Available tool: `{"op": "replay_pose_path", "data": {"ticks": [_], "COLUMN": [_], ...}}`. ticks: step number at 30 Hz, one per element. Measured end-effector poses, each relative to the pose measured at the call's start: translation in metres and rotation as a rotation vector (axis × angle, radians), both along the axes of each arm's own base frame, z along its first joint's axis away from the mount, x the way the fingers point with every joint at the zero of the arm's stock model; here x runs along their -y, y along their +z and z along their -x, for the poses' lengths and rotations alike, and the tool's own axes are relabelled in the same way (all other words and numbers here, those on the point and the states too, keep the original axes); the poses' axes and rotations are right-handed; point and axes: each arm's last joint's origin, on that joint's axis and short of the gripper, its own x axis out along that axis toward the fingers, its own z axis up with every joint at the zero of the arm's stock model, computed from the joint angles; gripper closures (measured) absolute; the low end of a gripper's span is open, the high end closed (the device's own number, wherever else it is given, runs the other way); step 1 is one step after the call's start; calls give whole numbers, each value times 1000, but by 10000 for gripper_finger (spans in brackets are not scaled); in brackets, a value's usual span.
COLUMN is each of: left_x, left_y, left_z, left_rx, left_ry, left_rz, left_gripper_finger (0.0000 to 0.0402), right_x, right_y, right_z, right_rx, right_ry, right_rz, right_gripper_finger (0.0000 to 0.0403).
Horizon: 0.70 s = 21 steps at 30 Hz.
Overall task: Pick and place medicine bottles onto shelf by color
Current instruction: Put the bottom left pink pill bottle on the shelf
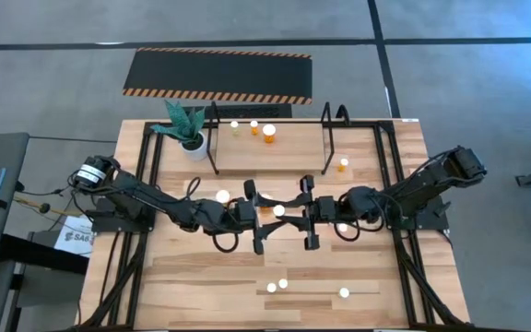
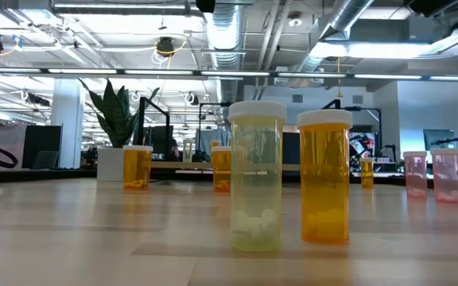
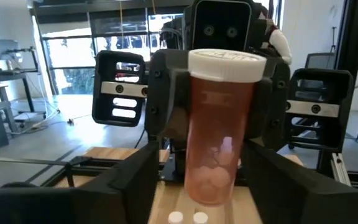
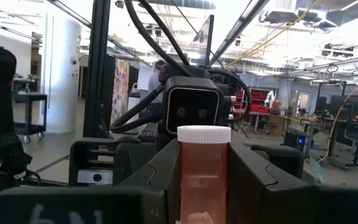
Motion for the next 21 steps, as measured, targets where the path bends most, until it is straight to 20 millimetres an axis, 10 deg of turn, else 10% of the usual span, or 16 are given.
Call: {"op": "replay_pose_path", "data": {"ticks": [11,21], "left_x": [1,1], "left_y": [-1,-2], "left_z": [0,0], "left_rx": [-11,-20], "left_ry": [-32,-31], "left_rz": [-8,-9], "left_gripper_finger": [331,303], "right_x": [0,0], "right_y": [-1,-3], "right_z": [0,-1], "right_rx": [-10,-28], "right_ry": [1,-11], "right_rz": [-1,7], "right_gripper_finger": [280,269]}}
